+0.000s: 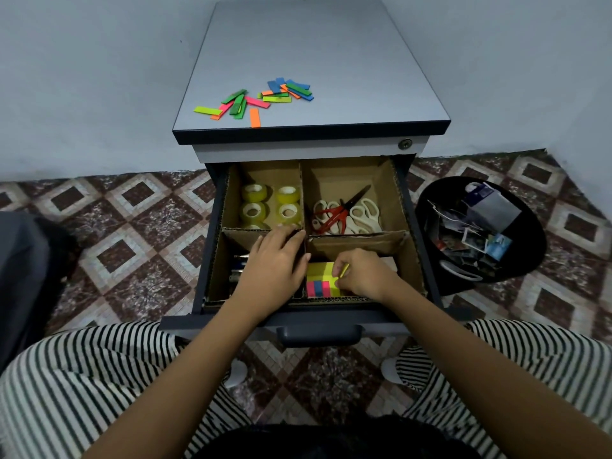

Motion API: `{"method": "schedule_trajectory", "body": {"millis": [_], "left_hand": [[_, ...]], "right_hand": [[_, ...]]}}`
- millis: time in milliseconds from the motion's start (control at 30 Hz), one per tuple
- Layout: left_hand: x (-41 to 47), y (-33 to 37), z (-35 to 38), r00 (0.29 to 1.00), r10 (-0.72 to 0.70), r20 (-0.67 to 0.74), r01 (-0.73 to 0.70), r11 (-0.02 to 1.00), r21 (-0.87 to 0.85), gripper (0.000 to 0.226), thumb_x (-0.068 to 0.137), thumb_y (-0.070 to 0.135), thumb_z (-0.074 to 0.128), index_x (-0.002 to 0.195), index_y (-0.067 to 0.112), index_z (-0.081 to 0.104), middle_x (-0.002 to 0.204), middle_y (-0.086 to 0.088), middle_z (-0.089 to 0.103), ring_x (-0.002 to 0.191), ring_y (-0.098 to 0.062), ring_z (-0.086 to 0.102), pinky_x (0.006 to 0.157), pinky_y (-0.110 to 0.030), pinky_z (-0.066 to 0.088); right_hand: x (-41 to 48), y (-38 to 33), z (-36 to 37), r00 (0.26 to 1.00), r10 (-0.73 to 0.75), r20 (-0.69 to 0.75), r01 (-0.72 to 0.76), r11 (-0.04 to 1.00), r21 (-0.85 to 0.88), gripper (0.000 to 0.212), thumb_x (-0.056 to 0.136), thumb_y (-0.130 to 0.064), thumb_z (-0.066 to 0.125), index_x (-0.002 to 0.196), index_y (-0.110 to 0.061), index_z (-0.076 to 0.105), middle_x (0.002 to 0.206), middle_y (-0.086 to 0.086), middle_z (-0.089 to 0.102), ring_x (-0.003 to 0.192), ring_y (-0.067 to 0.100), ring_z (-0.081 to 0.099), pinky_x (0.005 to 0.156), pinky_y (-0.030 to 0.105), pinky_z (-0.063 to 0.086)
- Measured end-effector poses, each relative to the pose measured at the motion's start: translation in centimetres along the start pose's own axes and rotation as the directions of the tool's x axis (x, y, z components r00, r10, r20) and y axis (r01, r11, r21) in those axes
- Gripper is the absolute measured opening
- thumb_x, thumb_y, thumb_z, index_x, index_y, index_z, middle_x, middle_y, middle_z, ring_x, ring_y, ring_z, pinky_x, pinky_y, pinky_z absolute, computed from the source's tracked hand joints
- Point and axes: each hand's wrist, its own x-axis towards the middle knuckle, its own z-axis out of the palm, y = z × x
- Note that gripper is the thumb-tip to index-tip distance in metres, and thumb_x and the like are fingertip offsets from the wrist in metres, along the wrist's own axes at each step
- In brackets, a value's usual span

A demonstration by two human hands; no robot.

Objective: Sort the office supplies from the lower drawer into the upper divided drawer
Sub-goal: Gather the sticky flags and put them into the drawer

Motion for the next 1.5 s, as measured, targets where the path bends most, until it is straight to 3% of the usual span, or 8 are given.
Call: {"method": "schedule_trajectory", "body": {"millis": [167,533,800,967,1100,1167,1333,1500], "left_hand": [[-0.1,0.0,0.0,1.0,0.0,0.003,0.0,1.0,-0.008,0.058,0.089,0.042,0.032,0.127,0.007,0.056,0.128,-0.013,0.055,0.123,-0.031,0.05,0.099,-0.049,0.045],[-0.2,-0.2,0.2,1.0,-0.005,-0.01,0.004,0.999,-0.047,0.044,0.092,0.028,0.052,0.132,0.007,0.052,0.134,-0.014,0.051,0.128,-0.029,0.044,0.104,-0.047,0.041],[-0.2,-0.3,0.5,0.999,0.003,-0.037,-0.005,0.998,-0.057,0.045,0.093,0.029,0.051,0.132,0.007,0.052,0.134,-0.013,0.05,0.129,-0.029,0.043,0.104,-0.048,0.041],[-0.2,-0.3,0.5,0.999,0.007,-0.052,-0.01,0.998,-0.058,0.048,0.09,0.033,0.046,0.13,0.006,0.053,0.132,-0.014,0.052,0.126,-0.03,0.046,0.101,-0.048,0.043],[-0.2,-0.4,0.6,0.998,0.011,-0.058,-0.014,0.998,-0.056,0.046,0.092,0.031,0.049,0.131,0.007,0.053,0.132,-0.013,0.052,0.127,-0.029,0.046,0.102,-0.047,0.043],[-0.2,-0.3,0.6,0.998,0.012,-0.065,-0.016,0.999,-0.052,0.048,0.09,0.033,0.046,0.13,0.007,0.054,0.131,-0.013,0.053,0.126,-0.029,0.047,0.101,-0.046,0.044],[-0.6,-0.1,0.5,0.997,0.001,-0.073,-0.008,0.995,-0.099,0.044,0.093,0.029,0.05,0.131,0.008,0.054,0.132,-0.012,0.052,0.123,-0.027,0.049,0.099,-0.045,0.045],[-0.9,-0.1,-1.5,0.974,-0.125,-0.187,0.053,0.936,-0.348,0.035,0.094,0.022,0.053,0.128,0.014,0.055,0.126,0.002,0.052,0.115,-0.007,0.048,0.099,-0.023,0.041]], "right_hand": [[0.1,-0.2,0.3,1.0,0.021,-0.023,-0.022,0.998,-0.053,0.008,0.084,-0.011,0.066,0.085,-0.018,0.062,0.086,0.0,0.057,0.078,0.015,0.053,0.058,0.022,0.036],[0.4,-0.1,0.7,0.998,0.059,-0.018,-0.06,0.998,-0.031,0.003,0.082,-0.014,0.07,0.084,-0.014,0.07,0.096,0.005,0.069,0.083,0.011,0.056,0.07,0.021,0.039],[0.4,0.5,0.7,0.996,0.073,-0.045,-0.069,0.994,0.083,0.007,0.082,-0.01,0.067,0.078,-0.015,0.068,0.09,0.004,0.067,0.078,0.01,0.056,0.054,0.009,0.035],[0.6,0.6,0.9,0.989,0.111,-0.101,-0.092,0.98,0.176,0.025,0.085,-0.006,0.061,0.065,-0.02,0.058,0.075,0.004,0.065,0.068,0.018,0.066,0.066,0.027,0.055],[0.5,0.8,0.9,0.98,0.124,-0.154,-0.091,0.974,0.207,0.019,0.087,-0.008,0.058,0.071,-0.018,0.056,0.073,0.004,0.065,0.053,0.009,0.062,0.044,0.014,0.043],[0.4,0.7,1.0,0.976,0.126,-0.179,-0.091,0.977,0.192,0.017,0.087,-0.01,0.058,0.073,-0.019,0.057,0.076,0.007,0.068,0.055,0.012,0.064,0.042,0.015,0.044],[-0.5,0.0,1.1,0.973,-0.032,-0.229,0.059,0.992,0.11,0.015,0.086,-0.014,0.06,0.076,-0.024,0.058,0.072,-0.004,0.062,0.071,0.014,0.062,0.066,0.029,0.051],[-1.4,-1.7,0.7,0.917,-0.213,-0.338,0.261,0.96,0.105,0.01,0.088,-0.016,0.062,0.085,-0.026,0.063,0.076,-0.023,0.055,0.077,-0.006,0.054,0.073,0.011,0.044]]}}
